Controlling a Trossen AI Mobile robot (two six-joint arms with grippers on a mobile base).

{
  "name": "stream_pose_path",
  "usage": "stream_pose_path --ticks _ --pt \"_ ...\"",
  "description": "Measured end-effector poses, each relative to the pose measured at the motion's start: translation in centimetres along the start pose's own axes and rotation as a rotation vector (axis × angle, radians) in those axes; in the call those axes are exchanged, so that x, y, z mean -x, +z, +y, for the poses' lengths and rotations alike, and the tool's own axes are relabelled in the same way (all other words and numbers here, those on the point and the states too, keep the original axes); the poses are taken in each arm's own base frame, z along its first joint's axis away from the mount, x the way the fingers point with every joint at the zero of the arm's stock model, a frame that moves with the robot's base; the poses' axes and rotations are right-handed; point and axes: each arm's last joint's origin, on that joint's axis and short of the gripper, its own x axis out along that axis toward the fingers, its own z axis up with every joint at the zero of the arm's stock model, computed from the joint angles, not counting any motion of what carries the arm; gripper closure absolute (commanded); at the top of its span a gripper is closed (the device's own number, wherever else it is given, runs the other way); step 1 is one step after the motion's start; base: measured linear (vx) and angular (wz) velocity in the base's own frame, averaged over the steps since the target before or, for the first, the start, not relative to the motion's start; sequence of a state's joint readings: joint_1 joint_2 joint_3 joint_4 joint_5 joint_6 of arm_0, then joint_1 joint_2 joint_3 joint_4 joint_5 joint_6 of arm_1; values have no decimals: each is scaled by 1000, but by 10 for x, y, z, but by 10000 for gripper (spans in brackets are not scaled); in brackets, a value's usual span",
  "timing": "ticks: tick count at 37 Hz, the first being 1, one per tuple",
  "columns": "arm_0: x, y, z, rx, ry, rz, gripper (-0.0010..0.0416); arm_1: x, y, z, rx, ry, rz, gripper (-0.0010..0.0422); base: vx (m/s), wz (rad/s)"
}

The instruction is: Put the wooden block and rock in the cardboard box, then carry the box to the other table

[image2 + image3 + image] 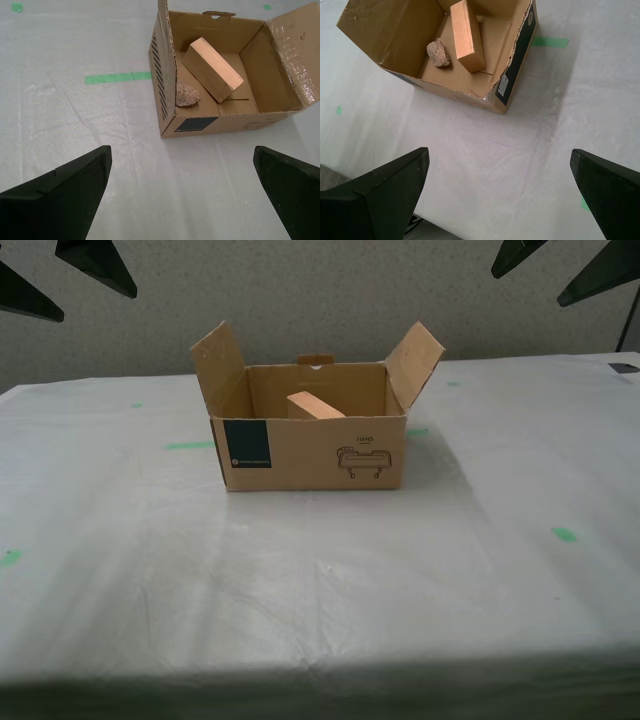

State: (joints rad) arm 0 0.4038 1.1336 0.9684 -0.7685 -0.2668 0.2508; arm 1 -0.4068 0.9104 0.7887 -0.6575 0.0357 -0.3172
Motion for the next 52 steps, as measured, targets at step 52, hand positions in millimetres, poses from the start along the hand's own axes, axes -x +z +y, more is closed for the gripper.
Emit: stream_pose_path --ticks 52 --pt "0 0 0 0 0 0 12 0 0 0 0 0 0 25 0 0"
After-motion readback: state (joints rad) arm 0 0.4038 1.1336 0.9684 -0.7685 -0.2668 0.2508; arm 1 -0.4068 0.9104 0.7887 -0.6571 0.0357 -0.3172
